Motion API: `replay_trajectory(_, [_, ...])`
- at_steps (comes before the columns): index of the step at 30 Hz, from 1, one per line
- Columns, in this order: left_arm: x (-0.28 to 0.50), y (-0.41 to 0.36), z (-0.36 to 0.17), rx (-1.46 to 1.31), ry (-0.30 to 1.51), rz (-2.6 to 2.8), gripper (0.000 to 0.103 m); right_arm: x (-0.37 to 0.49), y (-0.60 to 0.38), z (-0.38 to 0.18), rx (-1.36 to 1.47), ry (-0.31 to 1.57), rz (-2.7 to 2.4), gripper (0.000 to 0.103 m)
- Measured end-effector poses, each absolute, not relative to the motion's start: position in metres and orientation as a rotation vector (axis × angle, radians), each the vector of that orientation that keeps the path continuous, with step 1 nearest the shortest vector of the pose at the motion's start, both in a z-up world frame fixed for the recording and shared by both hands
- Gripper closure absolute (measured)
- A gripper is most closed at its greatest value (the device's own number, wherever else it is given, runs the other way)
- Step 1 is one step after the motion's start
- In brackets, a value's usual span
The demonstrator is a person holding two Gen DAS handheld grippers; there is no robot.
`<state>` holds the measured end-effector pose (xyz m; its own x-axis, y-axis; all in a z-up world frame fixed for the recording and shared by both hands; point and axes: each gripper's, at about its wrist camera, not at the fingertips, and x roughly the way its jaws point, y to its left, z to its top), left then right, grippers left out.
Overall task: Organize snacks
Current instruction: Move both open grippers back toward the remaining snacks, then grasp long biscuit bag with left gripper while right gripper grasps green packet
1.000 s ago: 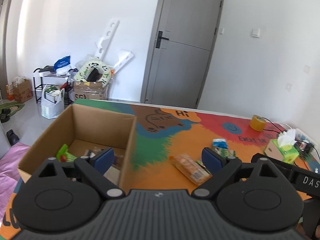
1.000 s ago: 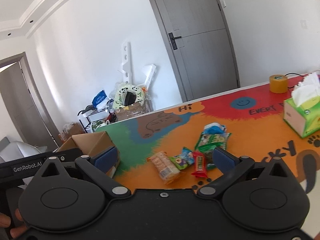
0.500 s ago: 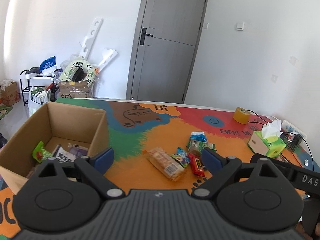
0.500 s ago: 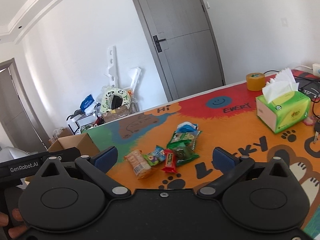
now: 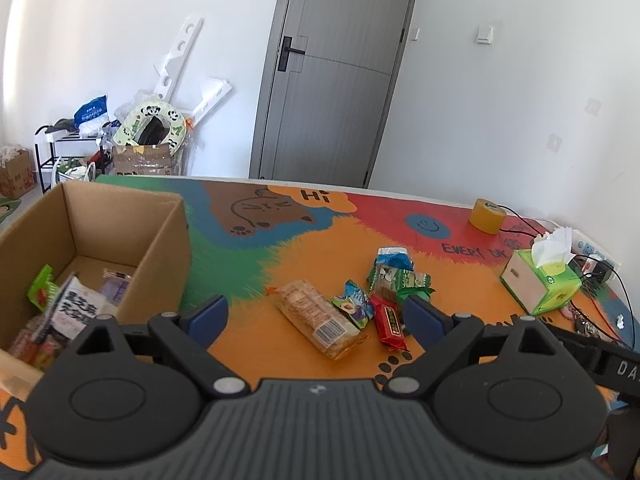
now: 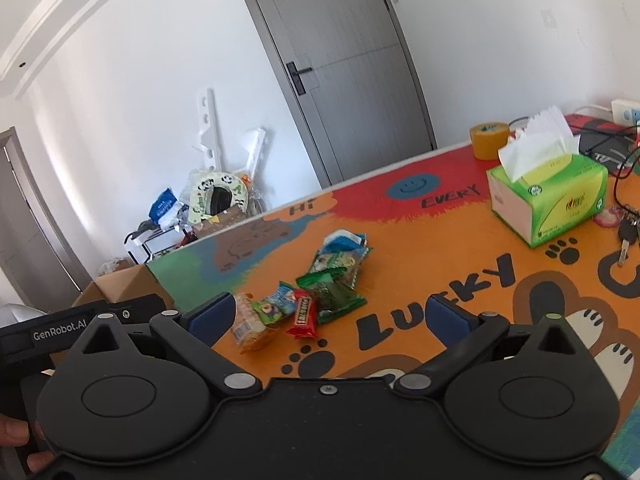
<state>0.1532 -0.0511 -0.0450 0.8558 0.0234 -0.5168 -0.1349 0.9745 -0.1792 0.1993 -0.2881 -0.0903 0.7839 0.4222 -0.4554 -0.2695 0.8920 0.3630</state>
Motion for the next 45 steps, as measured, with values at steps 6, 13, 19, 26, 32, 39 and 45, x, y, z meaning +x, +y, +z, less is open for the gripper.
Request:
replay_trajectory(6, [0.169, -0.051, -0.057, -0.215, 0.556, 0.099, 0.009, 0.214, -0.282, -0.102, 0.28, 0.587, 0.385, 0.01])
replay_trajectory(13, [0.188, -0.045, -0.068, -0.242, 0.571, 0.145, 0.012, 0.236, -0.274, -0.115, 0.284, 0.63, 0.396, 0.025])
replay_trajectory(19, [0.207, -0.045, -0.077, -0.226, 0.592, 0.17, 0.019, 0.258, -0.266, -0.123, 0.285, 0.655, 0.405, 0.035])
replay_trajectory(26, [0.232, -0.046, -0.093, -0.199, 0.642, 0.215, 0.024, 0.28, -0.255, -0.13, 0.264, 0.676, 0.407, 0.035])
replay_trajectory(32, [0.25, -0.051, -0.104, -0.168, 0.685, 0.228, 0.024, 0.296, -0.25, -0.139, 0.263, 0.697, 0.418, 0.035])
replay_trajectory(39, [0.263, -0.059, -0.115, -0.154, 0.71, 0.223, 0.024, 0.305, -0.24, -0.144, 0.237, 0.712, 0.422, 0.035])
replay_trajectory(45, [0.267, -0.065, -0.124, -0.103, 0.746, 0.208, 0.024, 0.31, -0.233, -0.15, 0.234, 0.719, 0.424, 0.04])
